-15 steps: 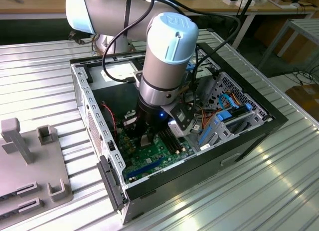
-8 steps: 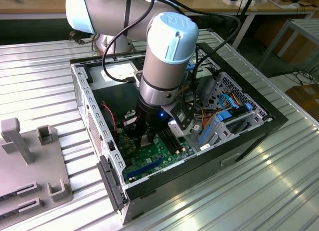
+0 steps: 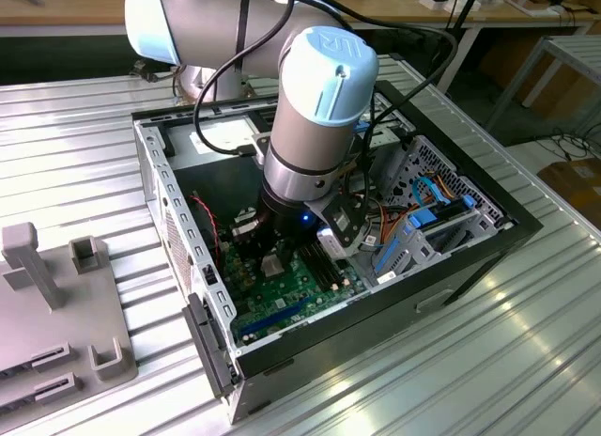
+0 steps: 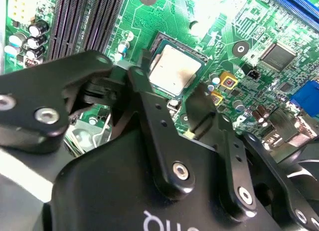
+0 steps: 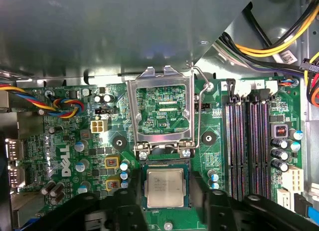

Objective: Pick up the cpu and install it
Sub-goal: 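Place the cpu into insertion slot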

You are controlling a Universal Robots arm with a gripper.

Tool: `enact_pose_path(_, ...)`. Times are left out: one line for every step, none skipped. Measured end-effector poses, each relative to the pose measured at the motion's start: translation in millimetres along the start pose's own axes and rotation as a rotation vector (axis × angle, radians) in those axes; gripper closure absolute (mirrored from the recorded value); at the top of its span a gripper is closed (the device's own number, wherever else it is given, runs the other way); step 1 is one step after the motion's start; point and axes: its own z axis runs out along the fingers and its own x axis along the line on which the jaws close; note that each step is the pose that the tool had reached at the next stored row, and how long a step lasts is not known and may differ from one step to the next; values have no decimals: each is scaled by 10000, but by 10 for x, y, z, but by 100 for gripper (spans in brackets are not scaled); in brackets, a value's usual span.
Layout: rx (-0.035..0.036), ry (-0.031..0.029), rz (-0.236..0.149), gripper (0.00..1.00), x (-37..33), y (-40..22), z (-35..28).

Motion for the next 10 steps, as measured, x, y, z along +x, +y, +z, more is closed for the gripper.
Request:
enact_pose_path(-1,0,-2,42,1,-1,0)
enact_pose_path(0,0,-4,42,1,-2,1)
enact_pose_path(1,1,-4,36,2,-2,1)
enact_pose_path(0,0,-4,36,2,-2,4)
enact_pose_path(2,0,-7,36,2,-4,10)
enact_pose_path(2,1,-9,36,2,-4,15)
enact_pose_path(1,1,-12,36,2,-4,22)
enact_pose_path(3,2,-13,36,1,-5,25)
enact_pose_path(3,1,-15,36,0,-5,30)
enact_pose_path(2,2,-14,36,-2,-4,35)
